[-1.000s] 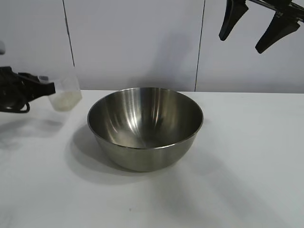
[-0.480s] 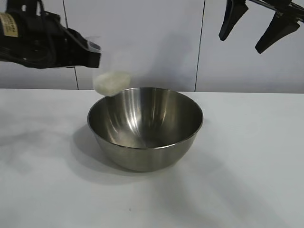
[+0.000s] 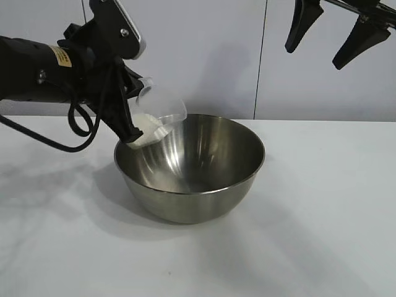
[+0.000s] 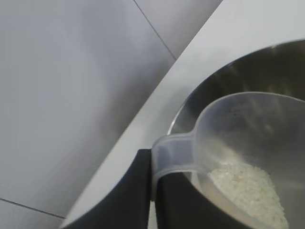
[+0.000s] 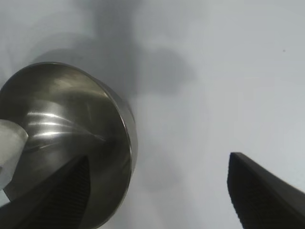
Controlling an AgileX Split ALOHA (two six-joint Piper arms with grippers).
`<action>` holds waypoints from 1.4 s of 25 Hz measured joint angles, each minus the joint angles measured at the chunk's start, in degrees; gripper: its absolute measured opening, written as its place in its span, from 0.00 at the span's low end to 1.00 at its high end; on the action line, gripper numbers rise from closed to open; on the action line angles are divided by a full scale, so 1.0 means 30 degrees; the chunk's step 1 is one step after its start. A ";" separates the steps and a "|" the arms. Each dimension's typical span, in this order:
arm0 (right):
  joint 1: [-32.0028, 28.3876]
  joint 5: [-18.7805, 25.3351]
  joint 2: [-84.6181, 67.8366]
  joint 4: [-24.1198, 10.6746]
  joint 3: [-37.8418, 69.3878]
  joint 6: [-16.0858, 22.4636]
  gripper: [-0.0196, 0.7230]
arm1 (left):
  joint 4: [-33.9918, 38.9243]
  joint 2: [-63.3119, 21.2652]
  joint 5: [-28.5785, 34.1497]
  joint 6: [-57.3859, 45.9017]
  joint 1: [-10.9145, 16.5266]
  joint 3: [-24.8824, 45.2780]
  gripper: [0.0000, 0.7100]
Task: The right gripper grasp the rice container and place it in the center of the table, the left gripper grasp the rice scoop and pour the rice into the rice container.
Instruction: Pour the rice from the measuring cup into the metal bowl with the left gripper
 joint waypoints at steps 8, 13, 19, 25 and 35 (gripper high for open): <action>0.0000 -0.0091 0.0000 0.0245 0.0000 -0.0015 0.76 | -0.7395 0.0000 -0.3753 1.5968 -0.3352 -0.0140 0.01; 0.0000 -0.0091 0.0000 0.0417 0.0000 -0.0015 0.76 | -0.8185 0.0000 -0.4519 2.0899 -0.3591 -0.0140 0.01; 0.0000 -0.0274 0.0000 0.0476 0.0000 -0.0015 0.76 | -0.7919 0.0000 -0.4406 2.5048 -0.3792 -0.0140 0.01; 0.0000 -0.0364 0.0000 0.0476 0.0000 -0.0015 0.76 | -0.7014 0.0000 -0.2206 2.8901 -0.4219 -0.0160 0.01; 0.0000 -0.0364 0.0000 0.0482 0.0000 -0.0015 0.76 | -0.7076 0.0000 -0.1695 3.1489 -0.4241 -0.0160 0.01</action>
